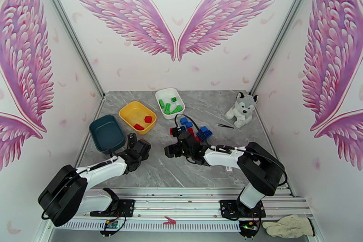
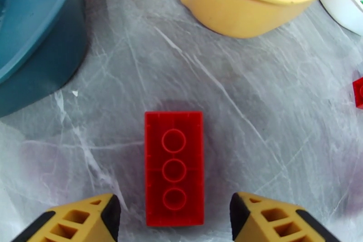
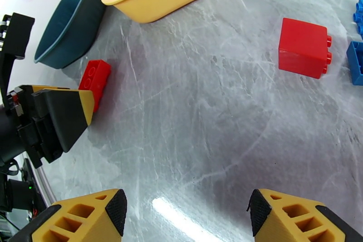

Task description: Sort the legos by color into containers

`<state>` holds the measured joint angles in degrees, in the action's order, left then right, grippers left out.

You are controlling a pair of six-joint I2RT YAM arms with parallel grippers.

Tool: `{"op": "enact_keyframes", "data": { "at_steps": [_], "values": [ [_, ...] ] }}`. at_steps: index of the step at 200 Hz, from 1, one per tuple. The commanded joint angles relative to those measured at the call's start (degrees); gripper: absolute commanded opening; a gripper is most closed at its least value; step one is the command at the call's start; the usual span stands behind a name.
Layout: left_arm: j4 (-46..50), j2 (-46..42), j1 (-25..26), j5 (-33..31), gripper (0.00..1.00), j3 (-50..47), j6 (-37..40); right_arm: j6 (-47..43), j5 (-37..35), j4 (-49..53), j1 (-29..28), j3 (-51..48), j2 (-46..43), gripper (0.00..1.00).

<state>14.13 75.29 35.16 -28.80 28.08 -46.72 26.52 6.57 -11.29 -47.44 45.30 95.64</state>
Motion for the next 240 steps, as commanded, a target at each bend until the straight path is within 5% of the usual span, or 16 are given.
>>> {"op": "enact_keyframes", "data": {
  "at_steps": [1,108,164,240],
  "values": [
    [-1.90,1.31,0.32,-0.93,0.64,-0.65,-0.18,-0.07,-1.12,-0.74,-0.68,-0.73,0.26,0.76],
    [-4.29,5.82,-0.24,-1.47,0.49,0.55,1.16,0.01,-1.12,-0.22,-0.99,0.01,1.03,0.75],
    [-2.77,3.03,-0.18,0.09,0.23,1.58,2.52,-0.16,-1.21,0.30,-1.03,0.48,0.89,0.74],
    [-1.07,-8.74,0.35,7.39,0.21,2.58,5.48,0.12,3.02,-1.77,-0.99,1.96,1.03,0.74]
  ]
}}
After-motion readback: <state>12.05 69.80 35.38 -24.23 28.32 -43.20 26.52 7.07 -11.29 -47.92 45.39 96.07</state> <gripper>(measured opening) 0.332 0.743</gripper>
